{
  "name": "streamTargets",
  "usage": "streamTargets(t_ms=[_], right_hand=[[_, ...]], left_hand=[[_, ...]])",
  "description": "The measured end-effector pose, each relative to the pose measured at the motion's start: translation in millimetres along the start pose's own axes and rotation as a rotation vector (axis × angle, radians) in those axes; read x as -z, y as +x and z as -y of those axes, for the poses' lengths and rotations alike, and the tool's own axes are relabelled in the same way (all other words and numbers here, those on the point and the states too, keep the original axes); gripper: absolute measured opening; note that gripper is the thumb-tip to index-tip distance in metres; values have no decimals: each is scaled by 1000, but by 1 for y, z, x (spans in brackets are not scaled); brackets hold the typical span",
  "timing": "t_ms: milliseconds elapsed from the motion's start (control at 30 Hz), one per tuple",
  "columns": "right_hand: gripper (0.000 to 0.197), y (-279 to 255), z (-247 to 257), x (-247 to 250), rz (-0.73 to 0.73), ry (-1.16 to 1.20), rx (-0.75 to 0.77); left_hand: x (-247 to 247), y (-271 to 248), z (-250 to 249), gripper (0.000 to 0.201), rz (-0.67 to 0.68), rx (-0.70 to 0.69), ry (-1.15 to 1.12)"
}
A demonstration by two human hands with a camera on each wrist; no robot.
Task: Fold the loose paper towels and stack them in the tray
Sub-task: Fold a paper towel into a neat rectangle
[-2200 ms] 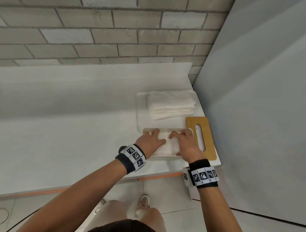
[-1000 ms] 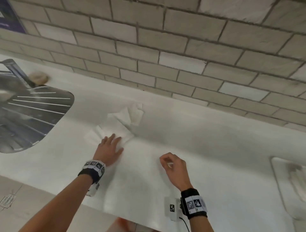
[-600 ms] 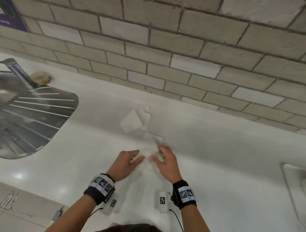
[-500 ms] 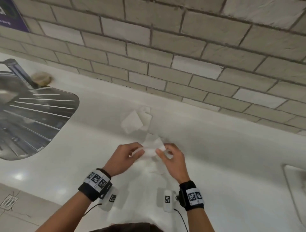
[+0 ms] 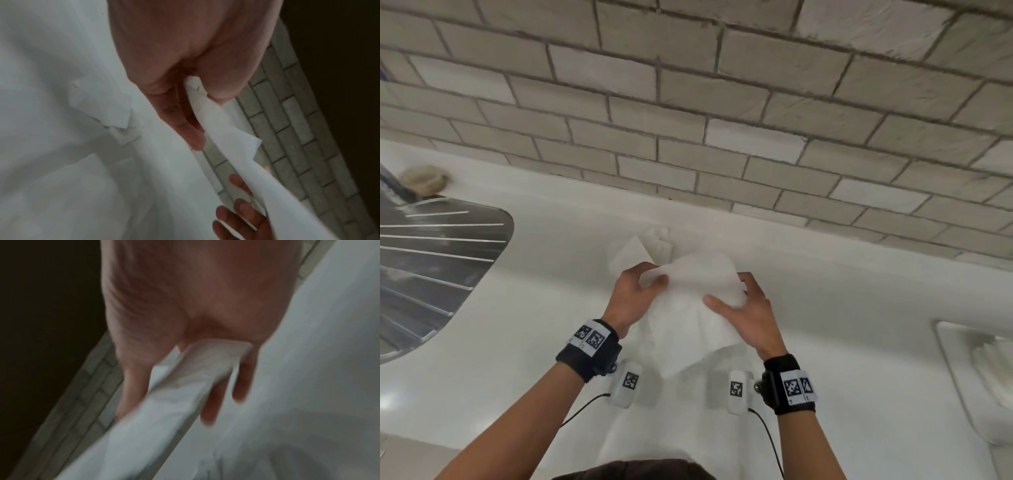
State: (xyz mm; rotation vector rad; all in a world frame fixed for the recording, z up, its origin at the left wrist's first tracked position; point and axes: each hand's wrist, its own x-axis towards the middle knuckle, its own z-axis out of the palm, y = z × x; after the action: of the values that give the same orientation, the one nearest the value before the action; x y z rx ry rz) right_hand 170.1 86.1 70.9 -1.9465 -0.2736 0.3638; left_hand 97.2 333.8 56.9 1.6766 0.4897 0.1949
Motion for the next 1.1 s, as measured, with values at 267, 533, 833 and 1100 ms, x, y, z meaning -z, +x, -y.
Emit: streamTargets(t_ms=[267,533,833,1100], right_hand=[[33,-10,-71,-23,1,-174,-151],[38,-42,-53,-71,239,-421,204],[55,-50,-53,-74,77,-273,72],[15,-44,-89,-30,-182,189,-190]], left_hand=[[-15,-5,81,22,-42,162,370],[-19,-13,109,28,-57,291,166],[-22,-23,75,38,59,200,-24],[-40,-8,31,8,247,-88,-47]])
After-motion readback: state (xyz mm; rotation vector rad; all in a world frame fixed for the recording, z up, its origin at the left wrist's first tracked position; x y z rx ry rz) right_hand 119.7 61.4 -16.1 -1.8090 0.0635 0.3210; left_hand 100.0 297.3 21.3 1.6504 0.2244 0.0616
